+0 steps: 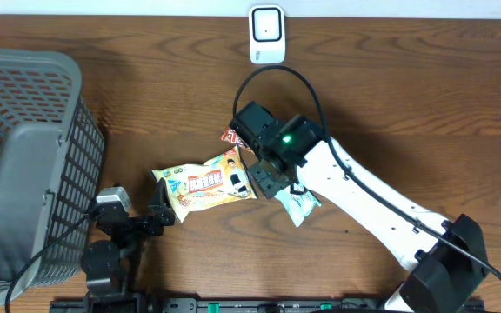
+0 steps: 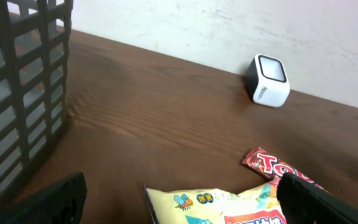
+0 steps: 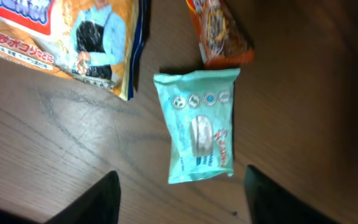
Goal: Scan the item barcode
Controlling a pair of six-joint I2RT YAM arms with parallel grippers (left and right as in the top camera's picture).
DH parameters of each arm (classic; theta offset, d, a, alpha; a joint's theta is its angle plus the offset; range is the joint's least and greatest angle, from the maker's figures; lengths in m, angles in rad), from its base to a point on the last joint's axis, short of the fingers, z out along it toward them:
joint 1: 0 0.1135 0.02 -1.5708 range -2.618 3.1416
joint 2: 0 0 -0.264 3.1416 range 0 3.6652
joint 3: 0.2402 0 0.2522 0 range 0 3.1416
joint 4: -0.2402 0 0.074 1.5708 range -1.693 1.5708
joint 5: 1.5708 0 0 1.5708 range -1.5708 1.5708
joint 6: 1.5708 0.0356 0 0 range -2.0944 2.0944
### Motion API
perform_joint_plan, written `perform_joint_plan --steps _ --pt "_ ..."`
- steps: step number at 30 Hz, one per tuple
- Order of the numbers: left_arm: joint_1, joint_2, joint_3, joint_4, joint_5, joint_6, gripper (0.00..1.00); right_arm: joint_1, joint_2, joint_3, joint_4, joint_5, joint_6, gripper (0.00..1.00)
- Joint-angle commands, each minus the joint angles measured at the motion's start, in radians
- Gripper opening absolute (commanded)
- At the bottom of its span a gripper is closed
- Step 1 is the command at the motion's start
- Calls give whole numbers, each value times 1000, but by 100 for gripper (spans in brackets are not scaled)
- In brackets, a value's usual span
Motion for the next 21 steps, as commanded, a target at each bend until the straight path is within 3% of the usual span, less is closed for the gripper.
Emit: perform_joint_plan --steps 1,6,12,18,21 --pt "-3 -3 -23 -11 6 -9 98 6 19 -117 37 35 0 63" --pt "-3 -3 -23 -11 6 -9 98 32 19 -357 242 161 0 69" --pt "-3 -3 -23 -11 6 -9 98 42 20 -511 439 338 3 70" --pt "-3 -3 -23 -11 6 -9 98 43 28 -627 562 347 -1 56" --pt "-3 -3 -23 -11 6 -9 98 43 35 -662 565 322 -8 39"
